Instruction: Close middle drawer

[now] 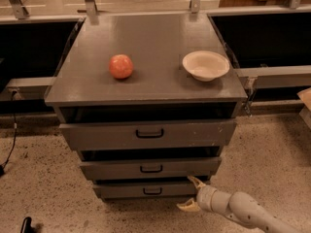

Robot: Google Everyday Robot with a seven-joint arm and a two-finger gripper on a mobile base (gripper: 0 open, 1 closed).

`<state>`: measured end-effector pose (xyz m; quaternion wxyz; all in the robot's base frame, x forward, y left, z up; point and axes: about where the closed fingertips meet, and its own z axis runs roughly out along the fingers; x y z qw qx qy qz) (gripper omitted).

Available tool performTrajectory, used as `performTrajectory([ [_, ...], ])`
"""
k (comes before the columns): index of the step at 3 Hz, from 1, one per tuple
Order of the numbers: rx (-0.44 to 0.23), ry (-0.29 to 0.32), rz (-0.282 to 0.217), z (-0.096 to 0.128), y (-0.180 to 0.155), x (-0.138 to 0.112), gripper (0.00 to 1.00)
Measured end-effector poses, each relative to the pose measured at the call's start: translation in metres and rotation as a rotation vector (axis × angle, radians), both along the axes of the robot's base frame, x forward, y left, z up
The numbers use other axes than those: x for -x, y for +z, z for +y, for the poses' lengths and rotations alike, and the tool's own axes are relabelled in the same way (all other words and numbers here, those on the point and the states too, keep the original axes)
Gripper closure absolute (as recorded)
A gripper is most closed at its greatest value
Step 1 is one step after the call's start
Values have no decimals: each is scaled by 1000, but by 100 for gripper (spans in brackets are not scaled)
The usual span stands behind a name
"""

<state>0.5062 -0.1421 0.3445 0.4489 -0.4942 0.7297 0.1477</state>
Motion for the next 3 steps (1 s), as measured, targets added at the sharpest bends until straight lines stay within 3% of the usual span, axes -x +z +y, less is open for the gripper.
performTrajectory([
  [1,-3,9,-27,1,1,-12,50],
  [2,-6,15,-58,3,4,-20,47],
  [3,-6,15,-58,3,4,-20,24],
])
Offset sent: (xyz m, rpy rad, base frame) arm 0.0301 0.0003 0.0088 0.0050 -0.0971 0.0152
